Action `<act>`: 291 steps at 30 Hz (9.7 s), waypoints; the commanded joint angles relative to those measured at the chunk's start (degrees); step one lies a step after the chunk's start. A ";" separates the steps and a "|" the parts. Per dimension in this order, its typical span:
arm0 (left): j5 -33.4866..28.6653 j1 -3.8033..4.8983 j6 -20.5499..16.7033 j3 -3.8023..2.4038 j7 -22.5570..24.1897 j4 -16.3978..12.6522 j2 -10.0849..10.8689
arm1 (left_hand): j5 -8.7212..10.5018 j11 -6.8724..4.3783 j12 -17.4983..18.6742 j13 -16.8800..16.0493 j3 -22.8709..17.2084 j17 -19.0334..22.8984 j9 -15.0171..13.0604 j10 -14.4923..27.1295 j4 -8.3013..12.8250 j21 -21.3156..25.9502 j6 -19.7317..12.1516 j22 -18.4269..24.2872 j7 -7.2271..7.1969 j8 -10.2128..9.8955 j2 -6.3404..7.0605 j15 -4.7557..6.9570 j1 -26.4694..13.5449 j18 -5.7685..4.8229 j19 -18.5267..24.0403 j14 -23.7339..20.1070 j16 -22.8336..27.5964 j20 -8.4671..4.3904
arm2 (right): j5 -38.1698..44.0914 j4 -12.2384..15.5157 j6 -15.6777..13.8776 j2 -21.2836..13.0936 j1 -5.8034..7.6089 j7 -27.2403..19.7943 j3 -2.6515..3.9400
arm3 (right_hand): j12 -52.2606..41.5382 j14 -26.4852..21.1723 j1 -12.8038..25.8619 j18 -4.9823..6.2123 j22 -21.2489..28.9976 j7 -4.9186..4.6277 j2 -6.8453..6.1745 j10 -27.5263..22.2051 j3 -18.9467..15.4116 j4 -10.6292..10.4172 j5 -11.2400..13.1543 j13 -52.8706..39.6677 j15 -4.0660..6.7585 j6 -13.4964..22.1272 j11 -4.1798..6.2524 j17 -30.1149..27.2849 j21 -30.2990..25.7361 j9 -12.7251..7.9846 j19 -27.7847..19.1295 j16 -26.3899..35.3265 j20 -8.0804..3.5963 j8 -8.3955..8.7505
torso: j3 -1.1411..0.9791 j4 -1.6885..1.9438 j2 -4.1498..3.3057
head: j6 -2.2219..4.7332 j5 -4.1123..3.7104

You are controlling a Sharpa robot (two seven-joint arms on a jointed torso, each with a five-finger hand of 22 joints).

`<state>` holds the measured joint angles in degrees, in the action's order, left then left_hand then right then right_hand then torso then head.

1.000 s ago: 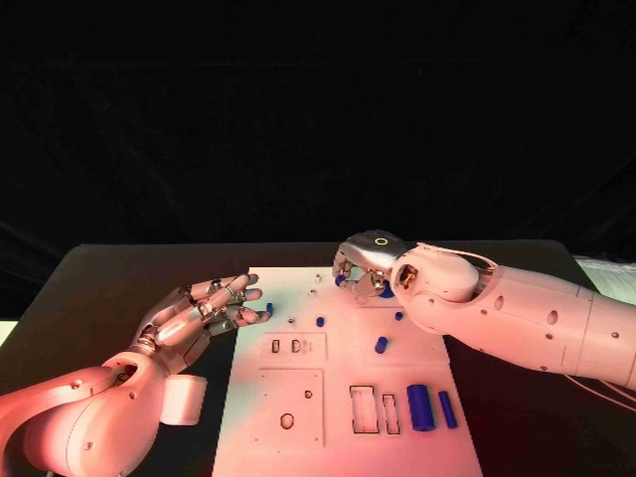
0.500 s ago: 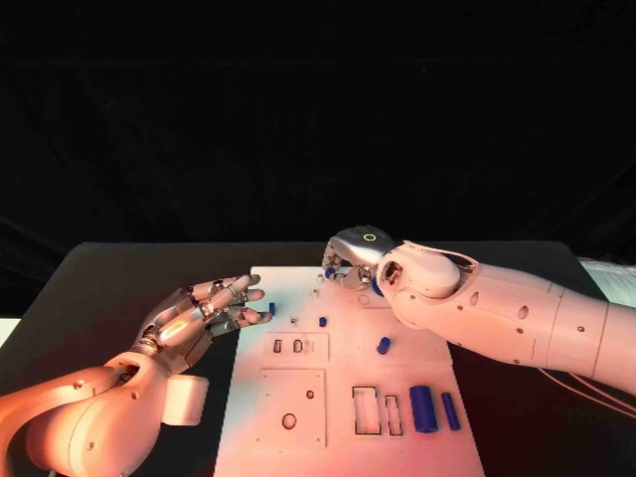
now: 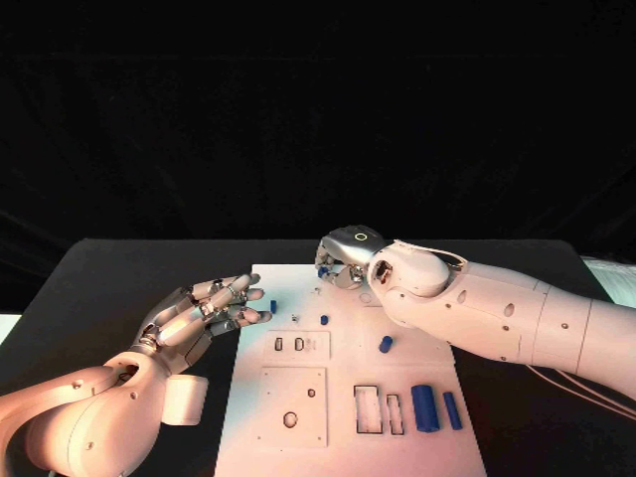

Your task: Assemble the parts on the task board

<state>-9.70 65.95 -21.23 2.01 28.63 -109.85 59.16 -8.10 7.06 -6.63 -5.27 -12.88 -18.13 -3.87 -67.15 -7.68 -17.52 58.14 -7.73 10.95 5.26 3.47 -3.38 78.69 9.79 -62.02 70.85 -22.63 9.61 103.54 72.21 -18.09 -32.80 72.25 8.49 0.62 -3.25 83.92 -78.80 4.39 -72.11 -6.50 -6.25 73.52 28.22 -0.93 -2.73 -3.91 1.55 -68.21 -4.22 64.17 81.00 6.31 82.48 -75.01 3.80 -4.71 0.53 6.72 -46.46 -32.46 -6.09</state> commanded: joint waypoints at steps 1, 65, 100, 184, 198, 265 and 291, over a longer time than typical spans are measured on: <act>-0.06 0.08 1.28 -0.05 0.22 -0.11 -0.13 | 0.28 0.08 0.24 0.07 -0.22 -0.05 0.09 0.31 0.03 -0.12 -0.05 -0.03 0.23 -0.25 0.11 0.00 -0.37 0.56 0.18 -0.36 -0.37 0.05 | 1.00 -0.39 1.09 0.38 -0.07 0.00 -0.08 | -0.26 2.54 -0.67 -1.01 -0.09 -0.25 0.64 1.38 0.24 0.10 -0.19 -0.04 0.13 0.05 1.38 -0.02 0.20 0.02 0.25 -0.21 0.08 -0.07 | 0.03 0.03 -0.05 | 0.01 0.09; -0.07 0.24 1.31 -0.05 -0.28 0.82 0.30 | 0.29 0.29 0.51 0.17 -0.50 -0.40 0.10 0.71 0.26 -0.05 -0.38 0.00 0.44 -0.46 0.23 -0.17 -0.44 0.53 0.44 -0.99 -0.49 0.18 | -17.81 11.48 8.42 -18.32 0.52 11.17 1.16 | -79.32 4.82 0.81 -3.28 -12.84 -1.25 -2.55 13.50 -25.71 -15.34 -7.91 -79.51 -0.07 11.28 1.49 18.97 6.86 -1.99 5.02 -12.04 0.77 -0.27 | 0.27 -0.44 -0.25 | 0.56 -1.55; -0.07 0.24 1.33 -0.04 -0.79 1.07 0.29 | 0.26 0.27 0.51 0.16 -0.74 -0.56 0.07 0.69 0.42 -0.06 -0.35 -0.01 0.43 -0.44 0.11 -0.16 -0.30 0.56 0.47 -1.08 -0.62 0.20 | -9.20 11.69 8.03 -17.67 -0.50 9.36 1.16 | -85.27 5.36 -6.71 -4.12 -16.70 -0.73 0.47 15.81 -20.24 -8.83 -4.92 -84.96 0.22 7.14 1.89 22.17 8.50 -1.76 6.90 -13.49 0.56 -1.79 | 0.38 -0.40 -0.27 | 0.10 -1.46; -0.43 0.23 2.12 -0.04 -1.47 0.81 0.27 | 0.33 0.46 0.65 0.20 -0.85 -0.97 0.09 0.96 0.15 -0.03 -0.75 0.01 0.62 -0.63 -0.02 -0.34 -1.06 0.55 0.68 -1.54 -0.86 0.36 | -5.17 19.01 -0.28 -12.27 -2.88 7.85 0.81 | -85.34 5.53 2.11 -4.39 -17.89 -0.89 -2.88 15.91 -17.53 -9.71 -5.62 -85.19 0.13 7.43 1.77 23.11 9.00 -2.53 7.52 -13.87 0.51 1.07 | 0.40 -0.48 -0.31 | -0.08 -0.03; -0.43 0.23 2.20 -0.04 -1.50 0.90 0.29 | 0.33 0.46 0.65 0.20 -0.85 -0.97 0.09 0.96 0.15 -0.03 -0.75 0.01 0.62 -0.63 -0.02 -0.34 -1.06 0.55 0.68 -1.54 -0.86 0.36 | -8.91 18.45 4.91 -12.62 -2.96 8.21 0.83 | -84.62 5.54 3.78 -4.39 -17.89 -1.63 -4.09 15.61 -21.07 -11.71 -6.59 -84.79 -0.57 10.70 1.03 23.20 9.00 -2.41 7.52 -13.90 1.26 1.08 | 0.47 -0.25 -0.28 | -0.37 -0.23; -0.43 0.22 2.45 -0.04 -1.94 1.31 0.09 | 0.32 0.54 0.76 0.24 -1.01 -1.16 0.08 1.18 0.35 -0.01 -0.94 0.02 0.70 -0.71 -0.01 -0.39 -1.00 0.56 0.78 -1.78 -0.96 0.41 | -2.93 16.24 1.20 -10.01 -3.92 9.18 0.70 | -86.75 5.92 -2.13 -4.39 -17.89 0.46 3.04 16.48 -15.36 -8.25 -8.17 -86.09 0.89 3.70 2.86 25.04 9.00 -1.15 7.52 -14.67 0.09 -1.18 | 0.45 -0.21 -0.24 | -1.66 0.31; -0.43 0.22 2.53 -0.04 -2.02 1.26 0.22 | 0.32 0.54 0.76 0.24 -1.01 -1.16 0.08 1.18 0.35 -0.01 -0.94 0.02 0.70 -0.71 -0.01 -0.39 -1.00 0.56 0.78 -1.78 -0.96 0.41 | -2.38 19.74 -3.27 -12.51 -3.74 10.35 1.23 | -86.75 6.03 0.45 -4.39 -17.89 0.83 2.96 16.48 -14.77 -8.39 -8.26 -86.09 1.26 2.92 3.21 25.59 9.00 -1.05 7.52 -14.89 -0.35 -1.15 | 0.47 -0.22 -0.28 | -1.29 0.32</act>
<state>-10.10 66.12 -19.82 2.01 26.38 -108.45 59.41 -8.10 7.45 -6.10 -5.11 -13.52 -19.22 -3.84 -66.34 -7.35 -17.52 57.53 -7.73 11.55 4.82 3.55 -3.80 78.17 9.78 -61.61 69.63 -23.36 10.02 99.91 91.85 -20.44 -45.41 68.48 18.29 1.81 -89.74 84.02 -78.98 0.81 -74.94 -7.27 -3.18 83.95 13.14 -9.22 -10.91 -74.95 2.48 -62.58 -1.55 74.94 89.87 1.37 84.11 -89.54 3.79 -5.10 0.98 6.45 -46.71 -33.75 -5.78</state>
